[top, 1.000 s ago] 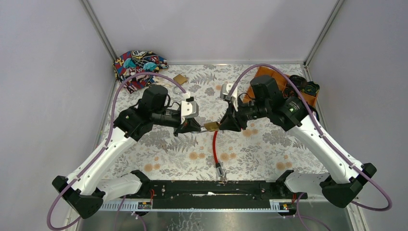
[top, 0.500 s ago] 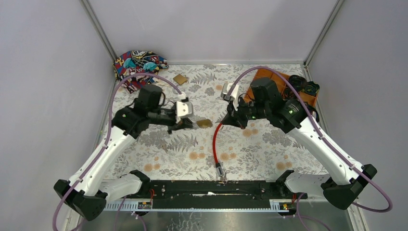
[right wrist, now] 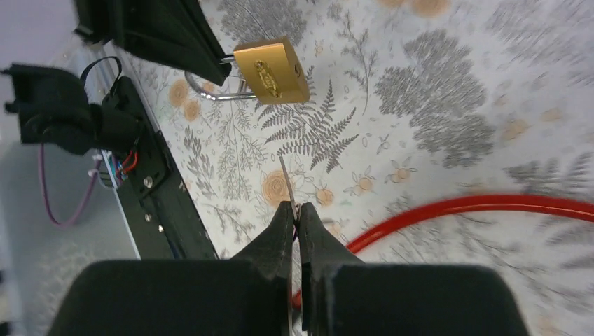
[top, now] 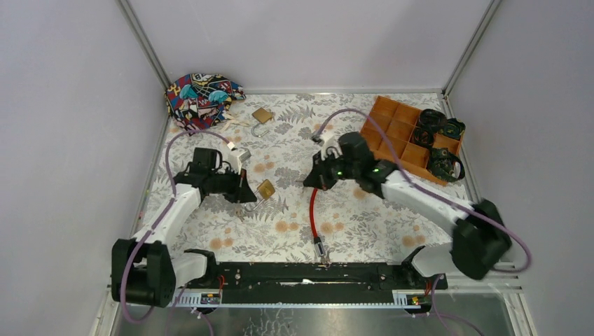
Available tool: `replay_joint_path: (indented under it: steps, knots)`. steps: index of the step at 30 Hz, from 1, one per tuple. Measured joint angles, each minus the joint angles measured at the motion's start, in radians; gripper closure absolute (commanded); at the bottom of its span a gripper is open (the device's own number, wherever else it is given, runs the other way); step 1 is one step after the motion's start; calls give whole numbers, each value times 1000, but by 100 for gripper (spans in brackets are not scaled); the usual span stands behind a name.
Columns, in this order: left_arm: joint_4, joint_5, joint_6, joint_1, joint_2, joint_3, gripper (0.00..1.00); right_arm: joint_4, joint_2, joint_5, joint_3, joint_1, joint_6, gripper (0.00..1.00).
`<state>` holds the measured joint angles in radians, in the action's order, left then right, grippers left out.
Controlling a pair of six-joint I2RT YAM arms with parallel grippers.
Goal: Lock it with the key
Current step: Place the lock at the center of the board.
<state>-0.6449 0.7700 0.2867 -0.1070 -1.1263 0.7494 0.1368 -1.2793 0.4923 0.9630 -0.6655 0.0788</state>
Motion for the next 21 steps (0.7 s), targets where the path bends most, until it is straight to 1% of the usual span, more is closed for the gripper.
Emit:
replay_joint_path:
  steps: [1,2,3,6,9,12,17,18,19,20,21]
  knots:
    - [67,0,-122,6,-27,-34,100,-77,-81,3,-14,-14,70,100]
    - [119,-1,-204,8,-47,-52,100,-137,-154,7,-21,-23,128,100]
    - [206,-5,-312,9,-70,-73,100,-204,-240,8,-25,-28,195,100]
    - [446,-29,-559,10,-119,-114,100,-300,-397,4,-17,-29,315,100]
    - [624,-61,-727,10,-168,-148,100,-331,-524,-10,44,-28,393,100]
    - [752,-95,-867,10,-225,-201,100,-366,-607,-10,110,-23,450,100]
    - [819,-154,-1018,10,-338,-237,100,-441,-706,-2,159,5,558,100]
    - [834,-154,-1034,10,-353,-237,98,-449,-717,7,161,7,573,100]
    - [852,-158,-1050,10,-367,-234,86,-453,-730,18,172,10,587,99]
    - [863,-165,-1062,9,-377,-230,70,-451,-740,17,188,11,591,93]
    - [869,-174,-1073,9,-385,-222,57,-441,-752,16,206,12,592,84]
